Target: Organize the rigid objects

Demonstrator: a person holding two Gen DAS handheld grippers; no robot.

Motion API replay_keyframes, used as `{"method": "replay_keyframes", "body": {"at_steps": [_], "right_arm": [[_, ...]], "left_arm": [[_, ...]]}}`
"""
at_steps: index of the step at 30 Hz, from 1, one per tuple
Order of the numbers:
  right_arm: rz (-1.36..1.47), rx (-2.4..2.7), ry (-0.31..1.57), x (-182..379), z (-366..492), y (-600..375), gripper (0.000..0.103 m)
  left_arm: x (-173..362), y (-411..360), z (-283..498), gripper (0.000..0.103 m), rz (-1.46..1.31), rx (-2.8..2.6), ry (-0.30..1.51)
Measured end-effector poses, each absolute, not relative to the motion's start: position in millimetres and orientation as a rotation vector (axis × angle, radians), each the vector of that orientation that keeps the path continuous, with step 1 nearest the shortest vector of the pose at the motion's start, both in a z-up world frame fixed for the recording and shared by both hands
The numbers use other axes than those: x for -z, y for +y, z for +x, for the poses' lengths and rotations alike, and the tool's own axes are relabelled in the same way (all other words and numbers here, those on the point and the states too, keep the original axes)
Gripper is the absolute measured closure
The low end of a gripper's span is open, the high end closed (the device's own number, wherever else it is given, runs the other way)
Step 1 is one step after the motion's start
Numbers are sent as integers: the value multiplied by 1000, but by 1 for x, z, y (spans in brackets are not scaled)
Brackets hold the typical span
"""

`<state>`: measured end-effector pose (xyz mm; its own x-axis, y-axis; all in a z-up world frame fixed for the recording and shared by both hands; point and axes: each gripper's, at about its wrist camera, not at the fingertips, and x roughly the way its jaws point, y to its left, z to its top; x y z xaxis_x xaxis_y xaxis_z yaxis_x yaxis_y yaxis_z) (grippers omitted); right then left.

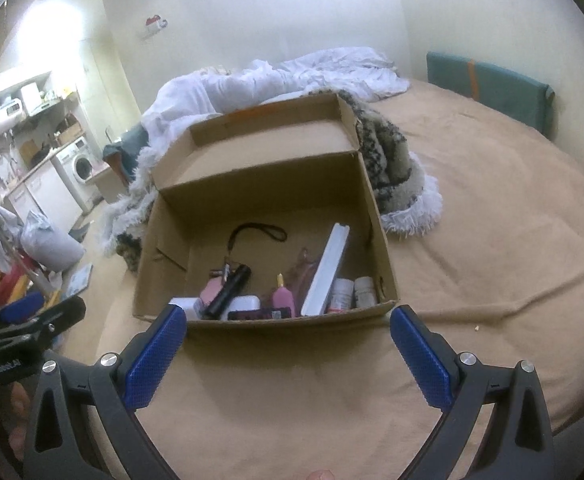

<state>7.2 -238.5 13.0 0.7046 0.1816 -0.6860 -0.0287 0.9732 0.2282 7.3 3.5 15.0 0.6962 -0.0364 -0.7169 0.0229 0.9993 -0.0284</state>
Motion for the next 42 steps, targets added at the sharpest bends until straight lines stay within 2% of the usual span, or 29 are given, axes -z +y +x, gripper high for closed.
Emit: {"method": "replay_keyframes", "body": {"at_steps": [42], "right_arm": [[230, -112, 800, -6, 12, -246, 0]], "left_arm": [[-8, 1, 8, 1, -17, 47, 810]]}}
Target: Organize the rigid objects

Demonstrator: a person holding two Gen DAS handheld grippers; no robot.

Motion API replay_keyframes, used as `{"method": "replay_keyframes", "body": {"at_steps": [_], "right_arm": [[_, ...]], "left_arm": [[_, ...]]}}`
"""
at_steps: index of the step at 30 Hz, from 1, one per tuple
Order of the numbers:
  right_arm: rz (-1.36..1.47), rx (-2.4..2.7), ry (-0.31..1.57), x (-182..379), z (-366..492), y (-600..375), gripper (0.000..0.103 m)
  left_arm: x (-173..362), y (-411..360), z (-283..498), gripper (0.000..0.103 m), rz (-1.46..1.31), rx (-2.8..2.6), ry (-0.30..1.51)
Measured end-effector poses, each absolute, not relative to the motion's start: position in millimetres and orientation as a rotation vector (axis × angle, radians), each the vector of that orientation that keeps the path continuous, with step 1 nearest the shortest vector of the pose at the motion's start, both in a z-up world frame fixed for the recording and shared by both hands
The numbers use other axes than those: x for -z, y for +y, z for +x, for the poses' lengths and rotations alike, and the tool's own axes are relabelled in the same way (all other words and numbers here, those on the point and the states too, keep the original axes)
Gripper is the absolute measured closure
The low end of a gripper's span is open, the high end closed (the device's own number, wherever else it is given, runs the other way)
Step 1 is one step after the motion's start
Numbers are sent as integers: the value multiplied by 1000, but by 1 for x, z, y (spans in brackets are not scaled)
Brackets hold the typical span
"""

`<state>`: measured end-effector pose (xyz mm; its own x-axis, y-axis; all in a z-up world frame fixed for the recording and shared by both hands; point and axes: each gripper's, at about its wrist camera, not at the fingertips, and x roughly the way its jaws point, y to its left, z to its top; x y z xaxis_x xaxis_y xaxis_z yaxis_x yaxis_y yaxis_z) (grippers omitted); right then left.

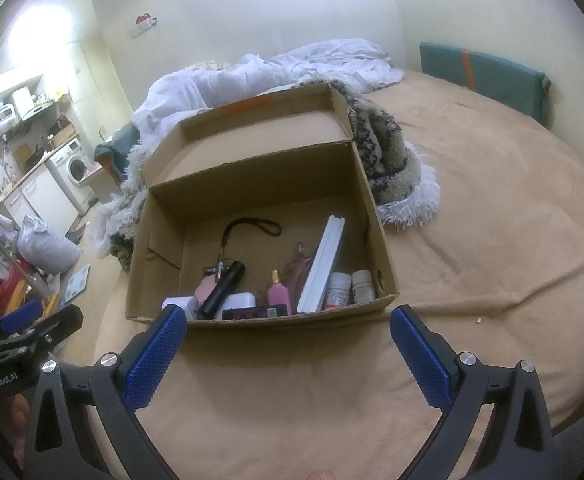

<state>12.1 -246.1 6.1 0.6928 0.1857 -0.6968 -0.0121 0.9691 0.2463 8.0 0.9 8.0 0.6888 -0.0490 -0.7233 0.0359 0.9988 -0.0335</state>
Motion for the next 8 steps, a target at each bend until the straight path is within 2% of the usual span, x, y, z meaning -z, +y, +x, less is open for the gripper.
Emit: {"method": "replay_keyframes", "body": {"at_steps": [8], "right_arm": [[239, -116, 803, -6, 12, -248, 0]], "left_arm": [[-6, -3, 5, 1, -13, 50, 796]]}}
